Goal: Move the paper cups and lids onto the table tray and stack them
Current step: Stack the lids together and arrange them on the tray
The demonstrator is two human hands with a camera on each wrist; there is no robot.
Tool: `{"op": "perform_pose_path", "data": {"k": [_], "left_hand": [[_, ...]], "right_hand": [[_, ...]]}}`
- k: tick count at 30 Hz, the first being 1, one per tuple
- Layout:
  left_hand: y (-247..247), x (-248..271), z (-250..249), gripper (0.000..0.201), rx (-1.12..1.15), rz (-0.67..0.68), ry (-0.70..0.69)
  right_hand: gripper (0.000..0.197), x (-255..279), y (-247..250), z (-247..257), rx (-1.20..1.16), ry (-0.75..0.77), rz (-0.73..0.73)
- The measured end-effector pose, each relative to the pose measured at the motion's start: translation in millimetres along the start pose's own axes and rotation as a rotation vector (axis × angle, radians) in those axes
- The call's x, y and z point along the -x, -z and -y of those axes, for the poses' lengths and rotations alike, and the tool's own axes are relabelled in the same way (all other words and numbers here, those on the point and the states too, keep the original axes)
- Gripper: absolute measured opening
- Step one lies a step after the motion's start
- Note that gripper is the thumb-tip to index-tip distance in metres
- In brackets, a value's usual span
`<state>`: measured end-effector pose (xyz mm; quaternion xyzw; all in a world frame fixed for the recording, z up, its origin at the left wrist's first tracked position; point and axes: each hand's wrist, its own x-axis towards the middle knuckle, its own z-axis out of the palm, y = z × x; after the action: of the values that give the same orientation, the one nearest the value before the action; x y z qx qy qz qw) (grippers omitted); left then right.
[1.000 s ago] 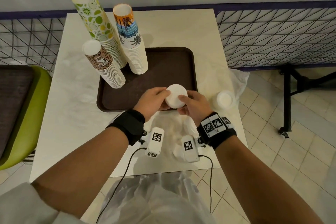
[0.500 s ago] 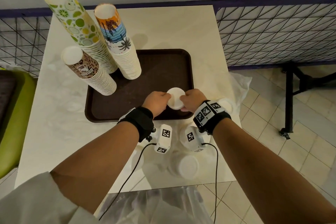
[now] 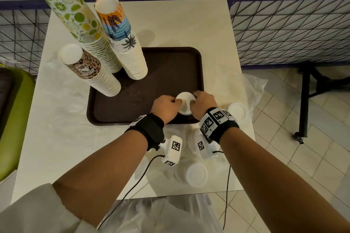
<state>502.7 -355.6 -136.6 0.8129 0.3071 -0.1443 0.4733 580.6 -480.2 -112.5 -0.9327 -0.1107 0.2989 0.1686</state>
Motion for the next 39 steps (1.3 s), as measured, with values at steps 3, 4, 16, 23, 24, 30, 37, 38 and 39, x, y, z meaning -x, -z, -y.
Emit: {"op": "perform_pose_path", "data": {"k": [3, 4, 16, 23, 24, 30, 37, 38, 39], "left_hand": [[2, 1, -1, 0.042, 0.007, 0.020, 0.013], [2, 1, -1, 0.042, 0.000, 0.025, 0.016], [70, 53, -6, 0.043, 0.012, -0.046, -0.001], [124, 137, 43, 0.036, 0.002, -0.190, 0.009], [126, 146, 57, 0.035, 0.003, -0.198, 0.022], [115, 182, 131, 0.032, 0.058, -0.132, 0.180], [77, 186, 157, 0.053, 0.077, 0.022, 0.216], [72, 185, 159, 0.051, 0.063, 0.026, 0.220], [69, 184, 159, 0.051, 0.050, 0.025, 0.221]], "right_hand": [[0.033, 3, 2, -1, -0.045, -0.012, 0.017], [0.032, 4, 2, -1, -0.056, -0.014, 0.019], [0.044, 44, 33, -3, -0.134, 0.113, -0.195], [0.034, 108, 14, 15, -0.208, 0.337, -0.333], [0.032, 117, 4, 20, -0.235, 0.358, -0.313], [0.029, 159, -64, 45, -0.281, 0.302, 0.015], [0.047, 164, -123, 52, -0.190, 0.072, 0.287], [0.048, 163, -129, 52, -0.182, 0.053, 0.304], [0.049, 162, -133, 52, -0.181, 0.039, 0.316]]}}
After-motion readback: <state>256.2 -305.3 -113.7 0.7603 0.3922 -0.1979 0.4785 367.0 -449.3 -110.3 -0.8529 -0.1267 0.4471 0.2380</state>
